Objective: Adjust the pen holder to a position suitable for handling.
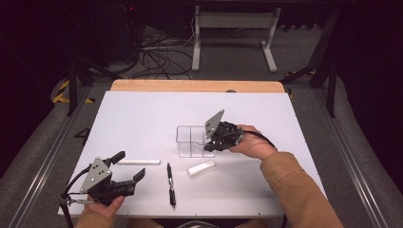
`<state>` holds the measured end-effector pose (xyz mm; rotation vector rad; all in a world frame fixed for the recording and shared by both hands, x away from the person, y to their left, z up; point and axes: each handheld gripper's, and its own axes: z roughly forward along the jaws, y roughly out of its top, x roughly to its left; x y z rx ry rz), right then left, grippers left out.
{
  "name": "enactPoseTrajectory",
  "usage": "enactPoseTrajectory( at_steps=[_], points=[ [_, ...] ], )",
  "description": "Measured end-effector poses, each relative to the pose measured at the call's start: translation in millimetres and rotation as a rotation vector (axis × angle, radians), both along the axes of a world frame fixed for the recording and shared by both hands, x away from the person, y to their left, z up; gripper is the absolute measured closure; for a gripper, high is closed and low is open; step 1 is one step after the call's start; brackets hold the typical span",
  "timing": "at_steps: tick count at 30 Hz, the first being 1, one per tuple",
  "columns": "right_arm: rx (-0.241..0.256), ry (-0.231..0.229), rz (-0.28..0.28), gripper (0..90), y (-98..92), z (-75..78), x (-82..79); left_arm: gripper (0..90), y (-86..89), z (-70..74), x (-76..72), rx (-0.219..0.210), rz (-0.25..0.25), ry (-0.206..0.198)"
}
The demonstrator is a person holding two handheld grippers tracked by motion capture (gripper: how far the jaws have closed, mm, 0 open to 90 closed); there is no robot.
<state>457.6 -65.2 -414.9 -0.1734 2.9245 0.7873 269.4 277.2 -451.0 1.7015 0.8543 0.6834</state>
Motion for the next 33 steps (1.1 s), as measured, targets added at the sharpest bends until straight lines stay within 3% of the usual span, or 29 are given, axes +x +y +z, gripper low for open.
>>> enactPoseTrajectory(
  at_steps=[7, 12, 20, 24, 28, 33],
  points=[
    [-0.001, -0.002, -0.001, 85.9, 0.1, -0.1, -0.2, 12.0, -0.1, 0.2, 0.1, 0.0, 0.001, -0.001],
    [0.029, 0.017, -0.04, 63.6, -2.9, 2.5, -0.7, 12.0, -1.3, 0.3, 1.6, 0.002, -0.001, -0.005],
    [0.236, 0.009, -0.186, 29.3, -15.2, 24.4, -9.7, 11.8, 5.5, 3.1, 2.3, -0.01, 0.021, -0.006],
    [0.324, 0.0, -0.217, 22.0, -17.0, 31.3, -19.9, 11.8, 7.6, 4.6, 2.4, -0.015, 0.028, -0.008],
    [0.36, -0.009, -0.237, 16.2, -17.9, 32.0, -26.9, 11.7, 7.7, 5.5, 3.1, -0.011, 0.026, -0.012],
    [0.443, -0.029, -0.283, 7.7, -20.9, 33.2, -38.4, 11.7, 7.2, 5.8, 3.6, -0.012, 0.023, -0.012]
  ],
)
